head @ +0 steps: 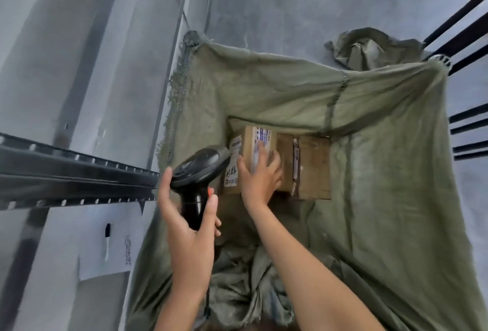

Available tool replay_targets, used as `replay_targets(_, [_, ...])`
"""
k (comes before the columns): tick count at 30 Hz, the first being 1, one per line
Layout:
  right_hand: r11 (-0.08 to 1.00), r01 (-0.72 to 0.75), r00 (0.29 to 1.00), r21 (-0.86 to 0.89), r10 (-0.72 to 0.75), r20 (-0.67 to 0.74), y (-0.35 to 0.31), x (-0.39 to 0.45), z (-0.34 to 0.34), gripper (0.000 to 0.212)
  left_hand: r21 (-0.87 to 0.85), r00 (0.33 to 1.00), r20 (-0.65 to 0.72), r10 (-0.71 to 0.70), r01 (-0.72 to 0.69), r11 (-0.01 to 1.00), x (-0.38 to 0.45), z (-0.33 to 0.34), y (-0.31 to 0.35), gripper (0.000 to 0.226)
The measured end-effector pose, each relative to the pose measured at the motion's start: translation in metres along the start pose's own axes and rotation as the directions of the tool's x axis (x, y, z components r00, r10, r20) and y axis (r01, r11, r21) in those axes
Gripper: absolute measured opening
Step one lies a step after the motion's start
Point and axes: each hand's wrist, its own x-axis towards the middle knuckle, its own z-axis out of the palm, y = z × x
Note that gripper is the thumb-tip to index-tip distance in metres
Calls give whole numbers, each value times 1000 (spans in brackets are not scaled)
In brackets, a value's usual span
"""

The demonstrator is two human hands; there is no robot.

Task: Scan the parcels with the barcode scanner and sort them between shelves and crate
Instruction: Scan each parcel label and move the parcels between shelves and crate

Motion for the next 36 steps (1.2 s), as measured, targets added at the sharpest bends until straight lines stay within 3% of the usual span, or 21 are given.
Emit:
replay_targets(3, [982, -20, 1000, -186, 23, 13, -2, 19, 19, 72, 21, 999, -9, -46, 46, 999, 3, 5, -8, 81])
replay_targets(7, [963, -8, 998, -271, -9, -61, 13, 22, 38, 75, -12, 994, -6, -113, 113, 994, 7, 10, -14, 84])
replay_targets(13, [960, -19, 998, -279, 0, -68, 20, 6, 47, 84, -7, 989, 14, -148, 148, 989, 8, 14, -21, 81])
replay_targets(17, [961, -52, 997, -271, 36, -63, 22, 6, 57, 80, -2, 986, 38, -160, 161, 987, 6, 9, -25, 84])
replay_targets(22, [976, -79, 992, -205, 97, 82, 18, 31, 71, 85, 5, 988, 24, -155, 155, 988, 2, 5, -33, 82])
replay_targets(29, [994, -30, 985, -104, 47, 164, 21, 34, 61, 91, 15, 987, 50, -154, 153, 988, -3, 8, -33, 80])
replay_targets(36, [997, 17, 974, -72, 0, 228, 26, 27, 37, 87, 20, 997, 37, -64, 63, 998, -16, 5, -29, 80])
